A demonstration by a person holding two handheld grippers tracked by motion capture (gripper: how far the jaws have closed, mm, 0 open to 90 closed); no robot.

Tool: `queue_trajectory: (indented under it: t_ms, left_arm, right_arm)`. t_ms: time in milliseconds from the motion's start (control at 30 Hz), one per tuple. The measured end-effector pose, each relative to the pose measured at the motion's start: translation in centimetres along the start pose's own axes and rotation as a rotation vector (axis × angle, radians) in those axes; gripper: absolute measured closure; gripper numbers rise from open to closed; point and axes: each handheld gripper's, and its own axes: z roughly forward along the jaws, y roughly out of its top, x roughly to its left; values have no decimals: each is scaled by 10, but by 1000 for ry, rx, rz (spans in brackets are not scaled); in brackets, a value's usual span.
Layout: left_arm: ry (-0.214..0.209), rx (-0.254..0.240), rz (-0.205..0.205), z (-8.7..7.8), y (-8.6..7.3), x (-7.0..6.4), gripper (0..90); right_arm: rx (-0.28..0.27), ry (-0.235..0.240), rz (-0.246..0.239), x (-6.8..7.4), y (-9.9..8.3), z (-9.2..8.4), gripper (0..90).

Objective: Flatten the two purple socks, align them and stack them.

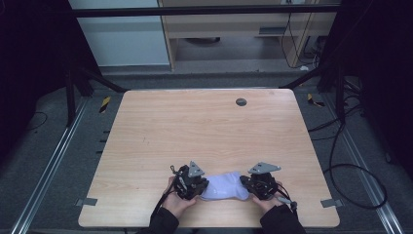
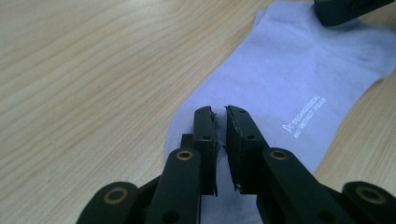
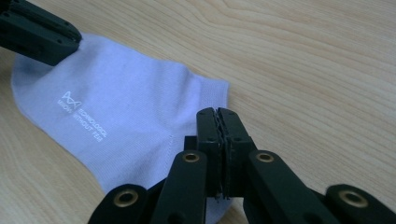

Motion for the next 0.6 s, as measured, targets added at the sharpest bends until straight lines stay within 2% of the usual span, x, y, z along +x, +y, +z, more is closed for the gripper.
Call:
queue_trajectory:
  t_ms: [267,300,333,367,433,500,600]
  left_arm:
    - [1,-10,5,-6,-2,1,788]
    - [2,-21,3,-9,-2,2,763]
    - [5,-34,-1,-13,-2,3,763]
    - [9,-48,-6,-17,-2,4,727]
    - [12,-70,-11,-25,-2,8,710]
    - [26,-93,-17,-34,-4,14,665]
    - [52,-118,-37,-43,-7,25,588]
  right_arm:
    - [-34,21,3,-2,-3,-2,830]
    - [-61,21,6,-5,-1,-7,809]
    - [-61,21,6,-5,-1,-7,809]
    - [-93,13,21,-8,-1,-13,787]
    - [-112,7,28,-11,-1,-16,703]
    - [-140,-8,71,-18,-1,-20,593]
    - [-168,-67,88,-31,-5,-24,465]
